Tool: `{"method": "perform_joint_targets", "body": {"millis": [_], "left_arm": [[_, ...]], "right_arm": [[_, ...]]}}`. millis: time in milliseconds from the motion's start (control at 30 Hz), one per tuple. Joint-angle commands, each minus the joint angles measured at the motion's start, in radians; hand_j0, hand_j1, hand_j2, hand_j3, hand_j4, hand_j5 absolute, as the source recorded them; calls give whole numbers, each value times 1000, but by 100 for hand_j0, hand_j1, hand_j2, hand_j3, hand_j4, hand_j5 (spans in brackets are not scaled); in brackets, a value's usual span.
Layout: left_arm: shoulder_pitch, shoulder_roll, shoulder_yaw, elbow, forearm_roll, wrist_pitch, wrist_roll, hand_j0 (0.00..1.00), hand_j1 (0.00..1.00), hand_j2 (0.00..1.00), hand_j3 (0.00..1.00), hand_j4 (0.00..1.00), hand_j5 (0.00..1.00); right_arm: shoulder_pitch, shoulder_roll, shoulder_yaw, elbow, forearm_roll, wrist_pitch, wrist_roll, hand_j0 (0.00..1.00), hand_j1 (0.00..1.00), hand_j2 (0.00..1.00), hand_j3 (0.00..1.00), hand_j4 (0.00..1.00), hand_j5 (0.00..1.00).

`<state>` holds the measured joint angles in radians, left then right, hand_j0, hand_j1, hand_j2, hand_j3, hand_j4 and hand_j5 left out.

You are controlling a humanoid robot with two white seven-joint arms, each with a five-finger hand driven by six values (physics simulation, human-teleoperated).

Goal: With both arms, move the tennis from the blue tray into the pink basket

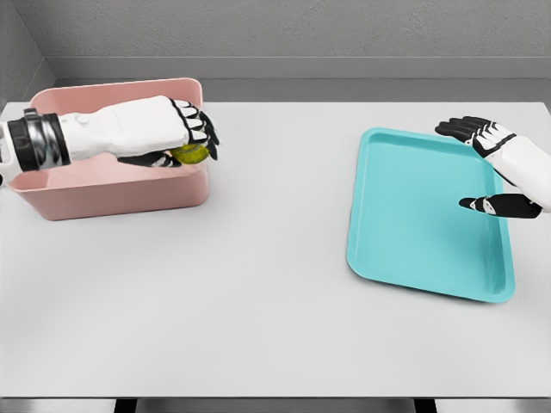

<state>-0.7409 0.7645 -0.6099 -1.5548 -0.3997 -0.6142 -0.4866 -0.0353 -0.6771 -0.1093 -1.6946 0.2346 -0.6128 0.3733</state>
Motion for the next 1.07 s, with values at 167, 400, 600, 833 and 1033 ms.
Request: {"method": "perform_joint_targets", "body": {"millis": [167,400,600,833,1033], "left_arm": [[-2,4,68,177,22,3,0,63,63,63,63,63,63],[-18,1,111,380,22,3,10,80,80,80,80,80,80],[-17,1,114,383,36,3,31,100,100,100,100,100,100],[-11,27,118,384,36,3,31,100,100,100,100,100,100],[-11,47,145,407,36,3,31,100,100,100,100,100,100]], "right_arm": [[2,-1,-1,0,-8,2,-1,100,100,100,100,100,100],[2,-1,-1,1,-6,2,-1,100,100,100,100,100,100],[2,-1,-1,3,-6,2,-1,100,100,100,100,100,100],[5,-1,-1,4,-8,2,-1,100,100,100,100,100,100],[5,-1,-1,4,-8,2,-1,100,100,100,100,100,100]]}}
